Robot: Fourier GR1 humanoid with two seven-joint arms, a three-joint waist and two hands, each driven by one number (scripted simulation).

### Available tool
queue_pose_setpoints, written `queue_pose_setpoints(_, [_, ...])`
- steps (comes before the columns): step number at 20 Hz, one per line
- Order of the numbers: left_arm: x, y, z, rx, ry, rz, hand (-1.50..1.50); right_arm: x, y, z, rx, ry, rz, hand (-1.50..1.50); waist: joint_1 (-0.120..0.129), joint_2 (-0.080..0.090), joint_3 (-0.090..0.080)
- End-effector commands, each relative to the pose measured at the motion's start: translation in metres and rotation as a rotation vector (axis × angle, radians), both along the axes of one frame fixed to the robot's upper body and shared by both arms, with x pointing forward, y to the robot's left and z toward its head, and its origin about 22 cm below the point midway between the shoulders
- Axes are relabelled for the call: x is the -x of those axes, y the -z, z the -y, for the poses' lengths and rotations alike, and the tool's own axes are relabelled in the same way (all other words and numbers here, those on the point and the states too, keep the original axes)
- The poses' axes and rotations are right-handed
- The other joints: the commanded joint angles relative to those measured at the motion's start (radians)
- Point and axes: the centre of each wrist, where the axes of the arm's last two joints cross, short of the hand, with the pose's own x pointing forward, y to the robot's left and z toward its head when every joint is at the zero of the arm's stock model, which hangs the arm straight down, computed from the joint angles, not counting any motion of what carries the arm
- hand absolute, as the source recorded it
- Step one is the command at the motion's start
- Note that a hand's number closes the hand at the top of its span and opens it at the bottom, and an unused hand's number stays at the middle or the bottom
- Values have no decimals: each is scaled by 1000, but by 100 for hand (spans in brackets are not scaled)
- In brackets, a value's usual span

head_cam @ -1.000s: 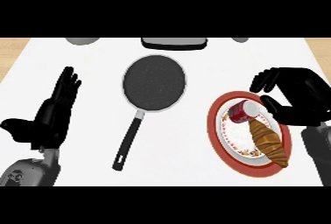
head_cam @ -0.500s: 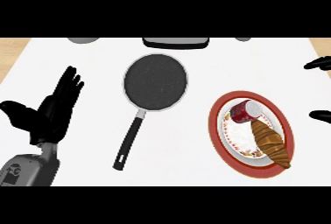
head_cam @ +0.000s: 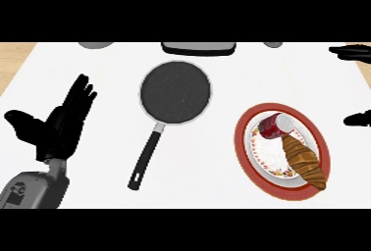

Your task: Pick the can from the plate and place it in the pan

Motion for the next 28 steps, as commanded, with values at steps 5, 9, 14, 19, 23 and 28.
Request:
queue_pose_setpoints(5, [1,1,-18,9,-28,-5,0,-22,-17,-37,318,-169,40,-150,-19,-9,-3])
queue_pose_setpoints(9, [1,1,-25,-13,-21,-22,0,-19,-3,-68,563,-201,5,-150,-23,-12,-4])
queue_pose_setpoints(14, [7,4,-12,-3,-27,-12,0,-20,6,-83,757,-223,-45,-150,-33,-15,-3])
queue_pose_setpoints(19, [6,-3,-15,3,-44,-3,0,-20,16,-88,779,-242,18,-150,-40,-15,-2])
queue_pose_setpoints(23, [3,-11,-11,-5,-51,-26,0,0,28,-78,869,-182,142,-150,-50,-16,-2])
queue_pose_setpoints(28, [21,-1,-8,23,-44,-22,0,7,27,-100,865,-135,174,-150,-44,-16,-2])
